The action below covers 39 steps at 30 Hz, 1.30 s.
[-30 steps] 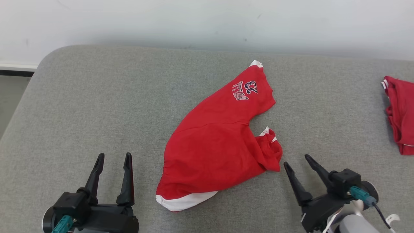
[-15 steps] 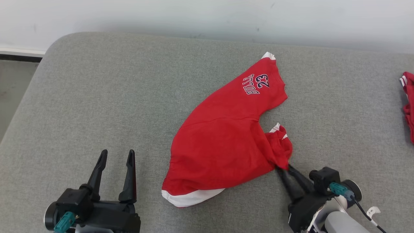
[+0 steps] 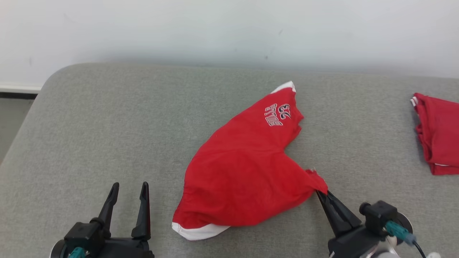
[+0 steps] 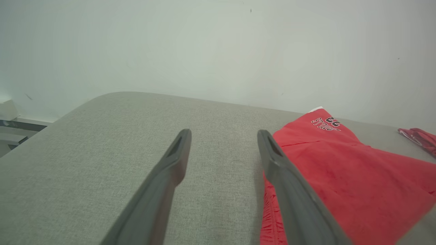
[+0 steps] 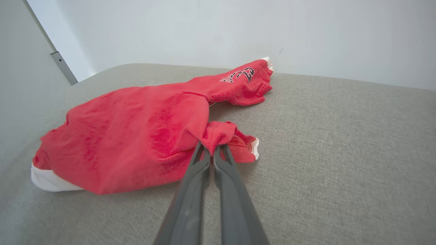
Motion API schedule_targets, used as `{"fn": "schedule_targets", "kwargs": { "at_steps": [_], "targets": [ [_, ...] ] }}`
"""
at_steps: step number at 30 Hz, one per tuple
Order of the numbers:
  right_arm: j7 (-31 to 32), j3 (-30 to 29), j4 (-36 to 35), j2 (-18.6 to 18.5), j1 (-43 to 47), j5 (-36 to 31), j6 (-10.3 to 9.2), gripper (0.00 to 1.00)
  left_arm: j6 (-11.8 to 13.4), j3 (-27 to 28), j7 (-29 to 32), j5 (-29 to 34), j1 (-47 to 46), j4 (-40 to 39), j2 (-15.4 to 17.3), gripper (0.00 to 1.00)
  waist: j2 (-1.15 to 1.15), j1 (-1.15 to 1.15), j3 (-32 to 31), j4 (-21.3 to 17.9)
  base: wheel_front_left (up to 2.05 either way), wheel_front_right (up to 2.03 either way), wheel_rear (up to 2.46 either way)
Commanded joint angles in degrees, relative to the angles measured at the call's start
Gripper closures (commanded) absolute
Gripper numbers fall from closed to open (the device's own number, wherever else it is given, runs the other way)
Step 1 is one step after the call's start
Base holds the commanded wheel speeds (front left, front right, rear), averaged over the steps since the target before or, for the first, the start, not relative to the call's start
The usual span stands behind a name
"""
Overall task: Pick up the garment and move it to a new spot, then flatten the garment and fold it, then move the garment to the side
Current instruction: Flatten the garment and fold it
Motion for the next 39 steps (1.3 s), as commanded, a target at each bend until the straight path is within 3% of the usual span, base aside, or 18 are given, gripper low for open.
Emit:
{"fn": "schedule_targets", "kwargs": {
  "at_steps": [1,11,14,18,27,39],
  "targets": [
    [-0.2,-0.8,-2.7,-0.6,2.7,-0.6,-0.17,1.00,0.0,0.1,0.0,-0.4,0.9,-0.1,0.0,0.00,0.00,0.01,-1.5,-1.7,0.00,0.00,0.00],
    [10.8,-10.7,-25.0,1.1,20.0,-2.7,-0.17,1.00,-0.2,-0.3,0.0,-0.5,1.0,0.1,0.0,0.00,0.00,0.01,-0.7,-2.5,0.00,0.00,0.00],
    [15.1,-15.6,-31.8,3.8,26.1,-2.5,-0.17,1.00,-0.2,-0.1,0.0,-0.5,0.8,0.1,0.0,0.00,0.00,0.01,-0.4,-2.7,0.00,0.00,0.00],
    [17.0,-17.5,-33.9,3.6,27.6,-4.9,-0.17,1.00,-0.2,-0.1,0.0,-0.8,0.5,0.2,0.0,0.00,0.00,0.01,-0.4,-2.8,0.00,0.00,0.00],
    [15.1,-16.3,-28.6,2.6,21.2,-5.6,-0.17,1.00,-0.1,-0.3,0.0,-0.5,-0.5,-0.2,0.0,0.00,0.00,0.01,0.4,-2.6,0.00,0.00,0.00],
    [9.6,-10.9,-1.7,0.5,-2.5,-3.4,-0.17,1.00,0.1,-1.3,0.0,-0.8,-2.6,-0.2,0.0,0.00,0.00,0.01,3.1,-0.8,0.00,0.00,0.00]
  ]
}}
